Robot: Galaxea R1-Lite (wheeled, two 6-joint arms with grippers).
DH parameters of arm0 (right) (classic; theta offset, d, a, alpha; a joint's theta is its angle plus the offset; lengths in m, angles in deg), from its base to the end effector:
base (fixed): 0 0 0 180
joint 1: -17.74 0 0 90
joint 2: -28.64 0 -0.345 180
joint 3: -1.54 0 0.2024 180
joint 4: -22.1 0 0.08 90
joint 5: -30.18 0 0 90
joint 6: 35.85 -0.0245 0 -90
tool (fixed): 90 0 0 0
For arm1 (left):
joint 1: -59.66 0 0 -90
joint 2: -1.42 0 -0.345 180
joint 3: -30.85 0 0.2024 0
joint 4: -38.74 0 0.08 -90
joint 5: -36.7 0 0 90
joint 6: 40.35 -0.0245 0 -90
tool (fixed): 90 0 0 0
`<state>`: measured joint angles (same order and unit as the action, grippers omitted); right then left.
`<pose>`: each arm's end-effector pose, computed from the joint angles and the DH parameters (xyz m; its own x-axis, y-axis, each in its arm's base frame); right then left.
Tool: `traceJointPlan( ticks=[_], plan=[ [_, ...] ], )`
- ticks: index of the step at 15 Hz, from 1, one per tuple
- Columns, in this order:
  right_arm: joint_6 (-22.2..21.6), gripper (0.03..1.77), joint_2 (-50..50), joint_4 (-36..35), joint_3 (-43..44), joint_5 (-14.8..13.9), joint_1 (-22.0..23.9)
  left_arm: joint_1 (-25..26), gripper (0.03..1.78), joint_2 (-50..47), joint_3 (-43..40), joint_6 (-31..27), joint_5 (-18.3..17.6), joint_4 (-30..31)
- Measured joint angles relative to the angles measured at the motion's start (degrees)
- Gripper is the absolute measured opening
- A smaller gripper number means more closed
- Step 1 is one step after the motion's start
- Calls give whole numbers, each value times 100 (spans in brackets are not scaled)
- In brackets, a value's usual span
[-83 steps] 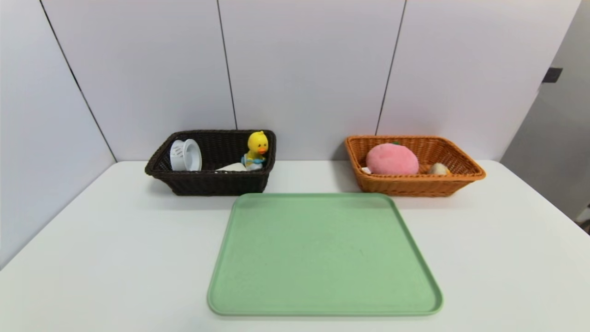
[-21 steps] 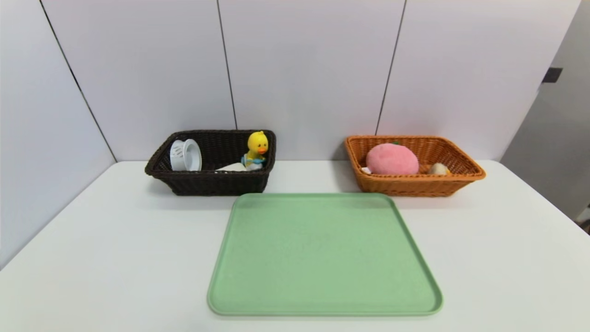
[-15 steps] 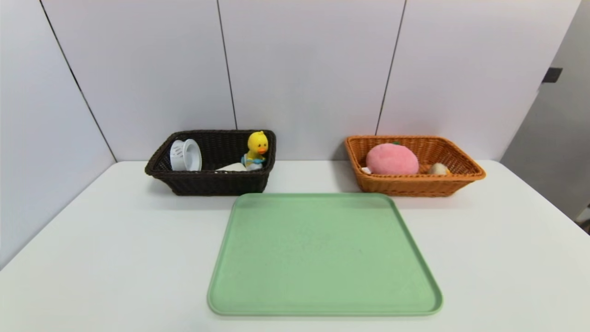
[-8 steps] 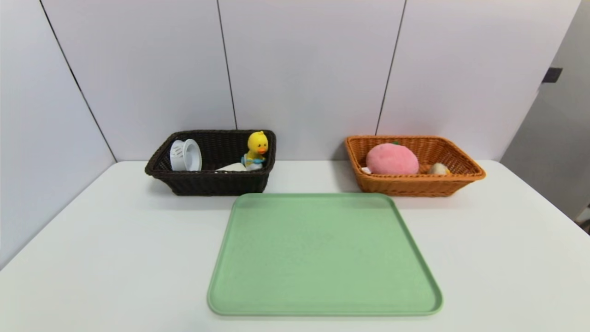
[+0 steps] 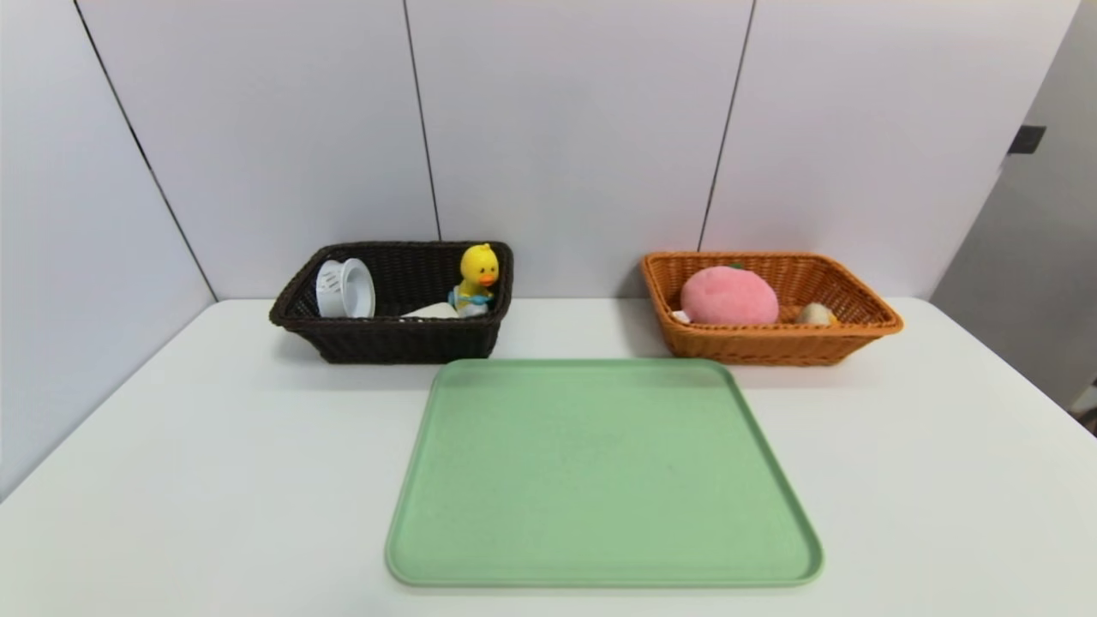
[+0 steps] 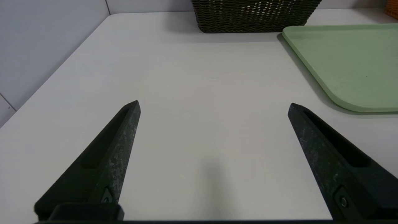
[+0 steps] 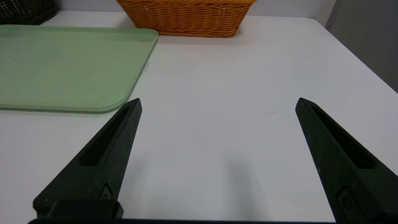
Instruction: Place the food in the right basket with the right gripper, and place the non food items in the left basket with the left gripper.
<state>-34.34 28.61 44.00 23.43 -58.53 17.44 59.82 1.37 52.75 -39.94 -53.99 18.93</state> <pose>-0.0527 0.0003 0.0754 0.9996 0.0277 0.0003 -0.0277 0.9993 -0.0264 -0.0528 -0.0004 0.0793 0.9993 -0.0093 0.0373 0.0095 0.9999 -0.0067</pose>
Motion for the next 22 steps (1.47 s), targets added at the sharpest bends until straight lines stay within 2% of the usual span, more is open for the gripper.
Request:
traceJointPlan(
  ticks=[14,17,22],
  plan=[
    [-66,171,2,0,0,-30,-2,0,169,0,0,1,0,0],
    [344,171,0,-7,0,-22,0,0,169,2,0,23,28,0],
    [129,171,-2,-13,0,16,6,0,169,5,0,28,33,0]
  ],
)
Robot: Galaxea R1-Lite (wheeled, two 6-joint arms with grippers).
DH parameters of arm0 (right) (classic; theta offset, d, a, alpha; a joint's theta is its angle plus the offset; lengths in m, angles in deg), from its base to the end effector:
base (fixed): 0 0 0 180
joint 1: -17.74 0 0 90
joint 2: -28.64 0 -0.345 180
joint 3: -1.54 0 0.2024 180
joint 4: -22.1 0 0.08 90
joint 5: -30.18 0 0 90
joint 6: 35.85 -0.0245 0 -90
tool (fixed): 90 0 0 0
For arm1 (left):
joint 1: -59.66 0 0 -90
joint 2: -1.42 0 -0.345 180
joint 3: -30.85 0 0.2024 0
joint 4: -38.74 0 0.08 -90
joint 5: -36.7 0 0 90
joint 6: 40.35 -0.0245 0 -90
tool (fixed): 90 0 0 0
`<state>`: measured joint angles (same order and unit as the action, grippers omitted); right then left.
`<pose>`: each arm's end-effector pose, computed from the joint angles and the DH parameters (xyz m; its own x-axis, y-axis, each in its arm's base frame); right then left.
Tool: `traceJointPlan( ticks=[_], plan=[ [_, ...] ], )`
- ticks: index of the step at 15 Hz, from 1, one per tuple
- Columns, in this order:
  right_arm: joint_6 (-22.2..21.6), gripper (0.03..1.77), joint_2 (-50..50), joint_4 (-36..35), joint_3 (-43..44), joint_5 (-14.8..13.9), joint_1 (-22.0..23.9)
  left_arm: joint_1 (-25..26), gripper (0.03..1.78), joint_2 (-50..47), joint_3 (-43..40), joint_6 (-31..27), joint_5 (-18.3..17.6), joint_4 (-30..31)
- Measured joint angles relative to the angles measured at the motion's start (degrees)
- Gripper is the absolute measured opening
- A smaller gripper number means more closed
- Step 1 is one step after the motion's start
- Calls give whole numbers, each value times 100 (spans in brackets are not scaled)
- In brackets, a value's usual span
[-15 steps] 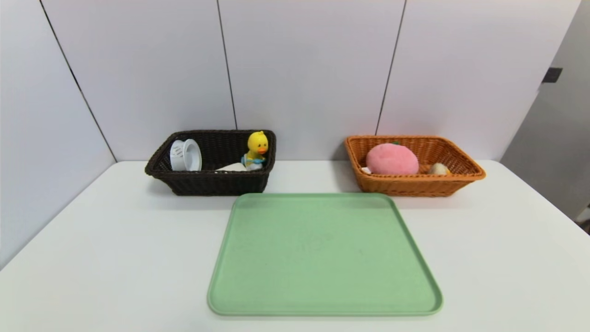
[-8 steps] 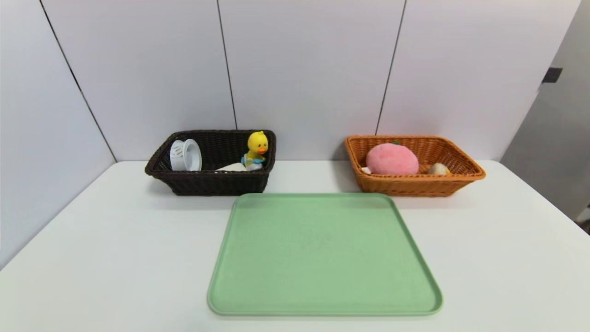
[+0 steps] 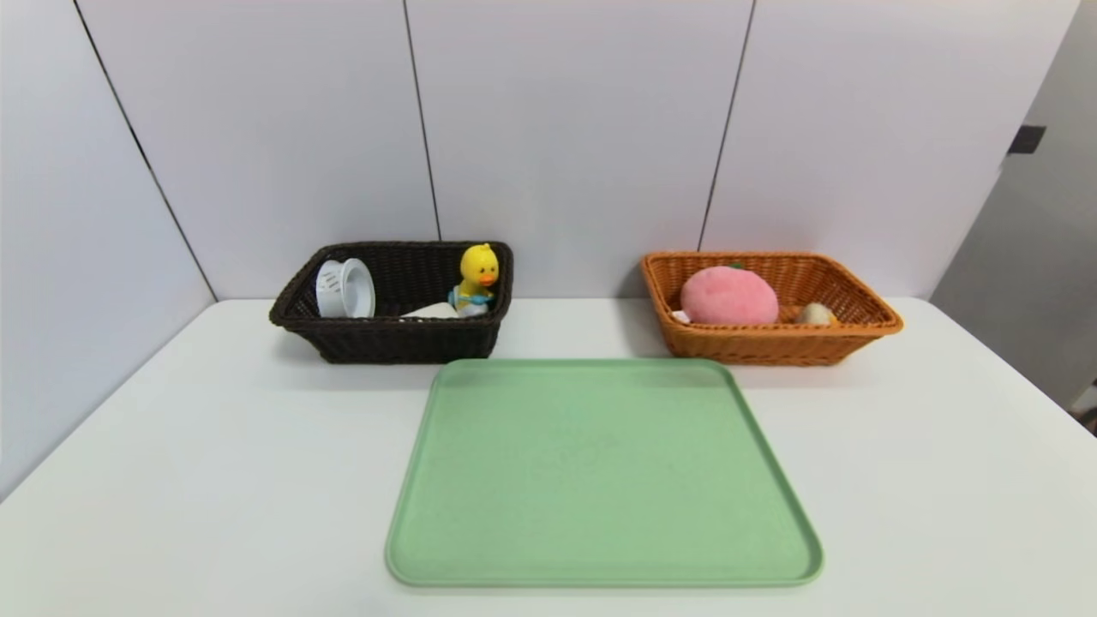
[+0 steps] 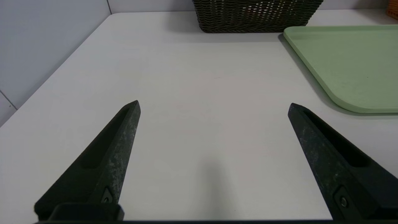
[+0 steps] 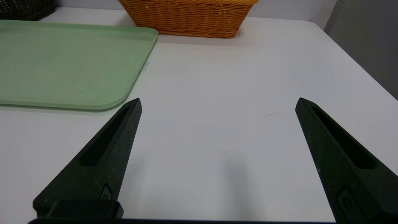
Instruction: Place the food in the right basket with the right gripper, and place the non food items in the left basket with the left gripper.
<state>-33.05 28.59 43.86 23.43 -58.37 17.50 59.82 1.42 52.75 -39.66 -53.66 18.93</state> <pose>-0.0528 0.0004 0.0757 0.9996 0.0295 0.0031 -0.0293 0.9984 -0.0489 -0.0528 -0.0003 0.0793 0.9993 -0.0035 0.0365 0.0039 0.9999 -0.0118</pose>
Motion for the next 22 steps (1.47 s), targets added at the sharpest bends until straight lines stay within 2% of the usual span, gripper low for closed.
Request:
traceJointPlan(
  ticks=[2,6,22],
  plan=[
    [-39,171,0,-9,0,-30,-2,0,169,0,0,0,2,0],
    [-418,171,0,-20,0,-129,-2,0,169,0,0,0,0,0],
    [-429,171,0,-17,0,-145,-2,0,169,0,0,-2,0,0]
  ],
)
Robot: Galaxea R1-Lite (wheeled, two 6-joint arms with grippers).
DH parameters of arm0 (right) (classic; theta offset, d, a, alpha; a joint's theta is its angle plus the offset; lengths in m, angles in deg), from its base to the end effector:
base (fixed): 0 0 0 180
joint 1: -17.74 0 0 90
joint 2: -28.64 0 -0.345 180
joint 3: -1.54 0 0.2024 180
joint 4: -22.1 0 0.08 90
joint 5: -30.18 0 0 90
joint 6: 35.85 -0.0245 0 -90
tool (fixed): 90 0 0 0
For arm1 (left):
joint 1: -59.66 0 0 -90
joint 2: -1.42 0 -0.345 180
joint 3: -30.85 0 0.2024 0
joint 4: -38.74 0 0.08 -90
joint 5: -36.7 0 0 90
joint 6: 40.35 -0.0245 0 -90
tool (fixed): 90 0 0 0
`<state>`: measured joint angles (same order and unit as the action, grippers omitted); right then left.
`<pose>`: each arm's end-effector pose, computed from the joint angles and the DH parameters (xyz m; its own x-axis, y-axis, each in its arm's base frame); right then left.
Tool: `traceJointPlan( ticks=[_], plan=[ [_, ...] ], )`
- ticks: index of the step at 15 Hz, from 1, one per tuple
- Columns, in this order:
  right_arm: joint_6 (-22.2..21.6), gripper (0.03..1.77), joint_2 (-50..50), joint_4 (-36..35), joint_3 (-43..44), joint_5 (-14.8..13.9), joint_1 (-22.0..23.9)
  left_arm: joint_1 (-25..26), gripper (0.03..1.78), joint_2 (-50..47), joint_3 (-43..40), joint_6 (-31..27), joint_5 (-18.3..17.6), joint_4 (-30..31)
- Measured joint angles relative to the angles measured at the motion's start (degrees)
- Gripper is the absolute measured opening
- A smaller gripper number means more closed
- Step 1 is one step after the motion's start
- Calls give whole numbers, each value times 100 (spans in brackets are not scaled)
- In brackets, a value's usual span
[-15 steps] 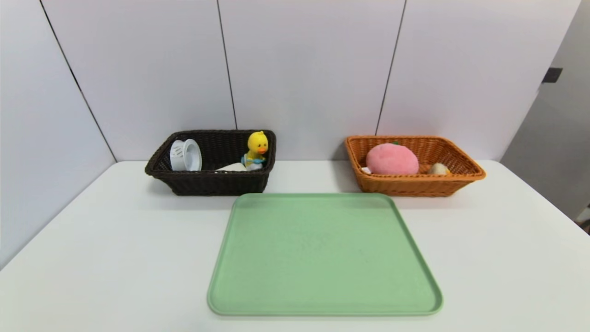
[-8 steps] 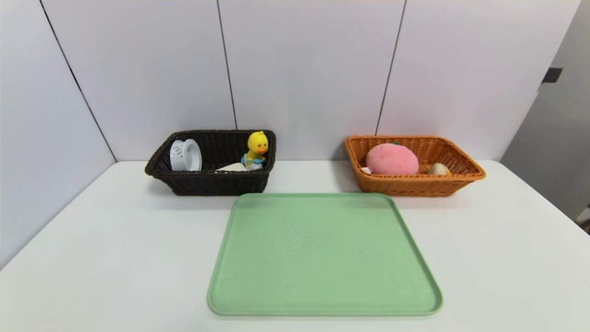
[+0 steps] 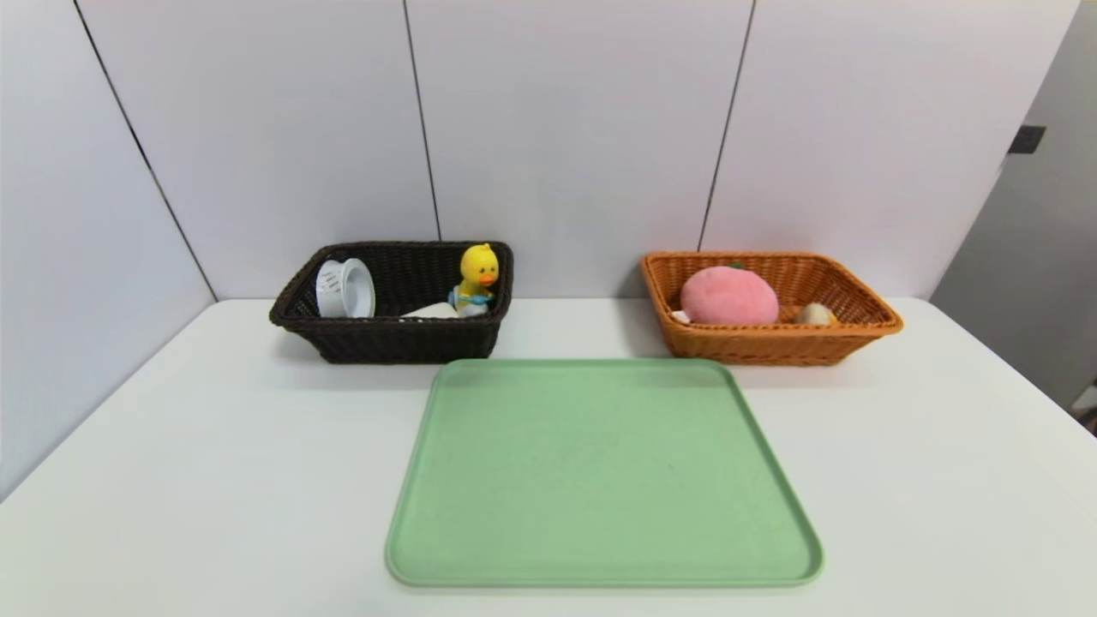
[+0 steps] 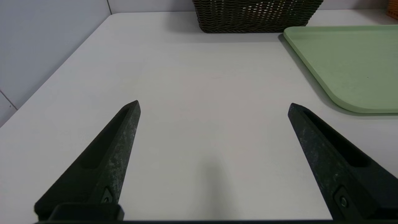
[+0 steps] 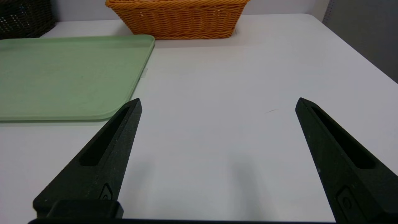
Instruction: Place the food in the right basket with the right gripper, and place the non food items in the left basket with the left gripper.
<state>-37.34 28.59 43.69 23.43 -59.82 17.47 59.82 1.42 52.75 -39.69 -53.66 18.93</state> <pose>-0.0528 -0.0002 0.0760 1.0000 0.0047 0.0061 -0.0049 0.9997 0.0260 -0.0528 -0.0003 0.0793 0.9993 -0.0035 0.0365 0.0039 0.9999 -0.0113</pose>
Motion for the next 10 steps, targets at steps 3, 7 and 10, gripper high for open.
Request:
traceJointPlan(
  ticks=[3,7,10],
  plan=[
    [1,171,0,-2,0,0,0,0,169,0,0,2,0,0],
    [0,171,0,-2,0,0,0,0,169,0,0,0,2,0],
    [0,171,0,0,0,0,0,0,169,0,0,2,0,0]
  ],
)
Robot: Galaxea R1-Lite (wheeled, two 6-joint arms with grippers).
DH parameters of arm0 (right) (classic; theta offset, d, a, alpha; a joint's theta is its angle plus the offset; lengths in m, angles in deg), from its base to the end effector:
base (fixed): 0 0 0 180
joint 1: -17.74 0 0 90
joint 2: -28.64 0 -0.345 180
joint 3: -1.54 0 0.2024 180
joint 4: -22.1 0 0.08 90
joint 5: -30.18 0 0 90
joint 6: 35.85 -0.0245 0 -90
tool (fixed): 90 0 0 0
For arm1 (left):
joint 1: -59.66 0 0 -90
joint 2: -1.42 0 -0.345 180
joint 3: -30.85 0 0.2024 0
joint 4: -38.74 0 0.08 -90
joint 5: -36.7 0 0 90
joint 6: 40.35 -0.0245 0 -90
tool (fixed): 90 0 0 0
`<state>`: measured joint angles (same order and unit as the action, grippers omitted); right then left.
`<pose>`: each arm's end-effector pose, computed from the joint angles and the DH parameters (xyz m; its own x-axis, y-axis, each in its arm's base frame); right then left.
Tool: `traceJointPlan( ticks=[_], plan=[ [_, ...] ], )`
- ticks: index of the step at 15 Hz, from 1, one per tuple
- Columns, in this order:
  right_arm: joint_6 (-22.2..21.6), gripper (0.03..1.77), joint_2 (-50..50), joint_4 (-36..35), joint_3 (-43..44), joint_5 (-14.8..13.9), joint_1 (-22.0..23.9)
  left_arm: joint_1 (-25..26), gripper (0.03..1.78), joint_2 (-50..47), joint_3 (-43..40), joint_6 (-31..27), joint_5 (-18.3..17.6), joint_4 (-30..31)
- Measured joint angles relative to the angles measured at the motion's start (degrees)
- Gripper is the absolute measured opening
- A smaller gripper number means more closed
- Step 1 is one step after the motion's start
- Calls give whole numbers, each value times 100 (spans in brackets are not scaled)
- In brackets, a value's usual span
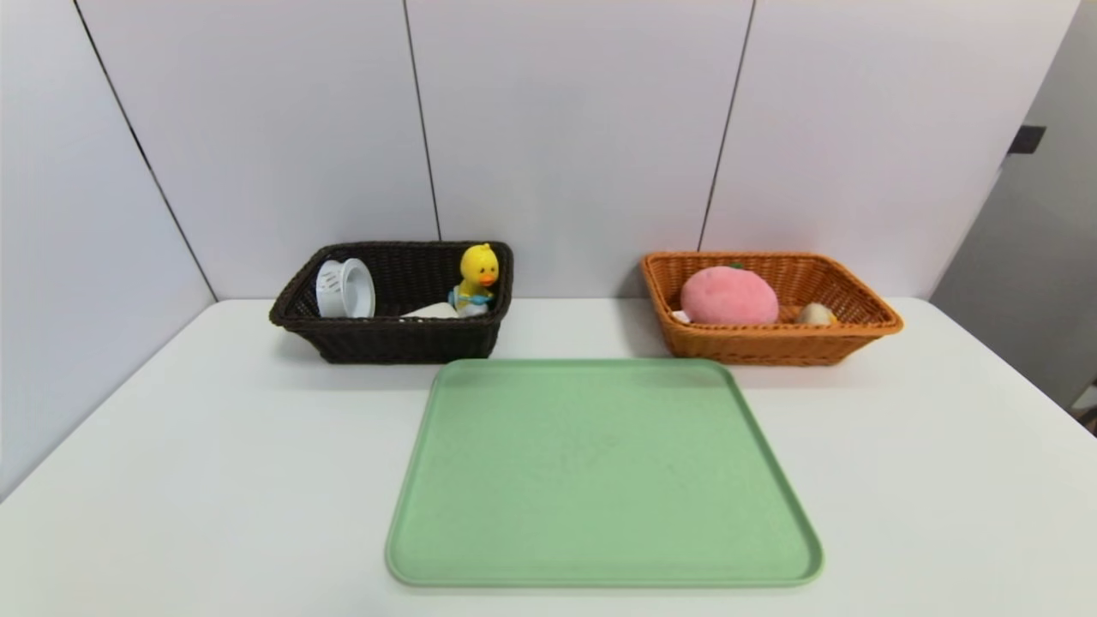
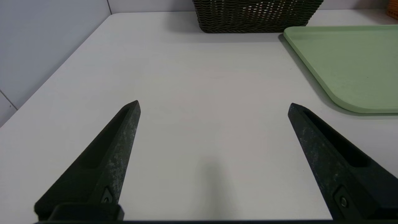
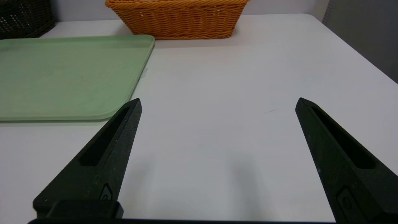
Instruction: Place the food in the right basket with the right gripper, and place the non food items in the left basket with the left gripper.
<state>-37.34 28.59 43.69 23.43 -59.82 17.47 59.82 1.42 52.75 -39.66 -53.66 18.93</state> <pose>-0.0528 -0.0002 0.0760 1.0000 0.0047 0.0061 -0.0049 0.9997 0.0260 -0.0528 -0.0003 0.0793 0.9993 -0.0035 0.0365 0.0039 0.9999 -0.0118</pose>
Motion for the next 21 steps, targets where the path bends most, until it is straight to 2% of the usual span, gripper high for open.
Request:
traceJointPlan(
  ticks=[21],
  plan=[
    [0,171,0,-2,0,0,0,0,169,0,0,-2,0,0]
  ],
)
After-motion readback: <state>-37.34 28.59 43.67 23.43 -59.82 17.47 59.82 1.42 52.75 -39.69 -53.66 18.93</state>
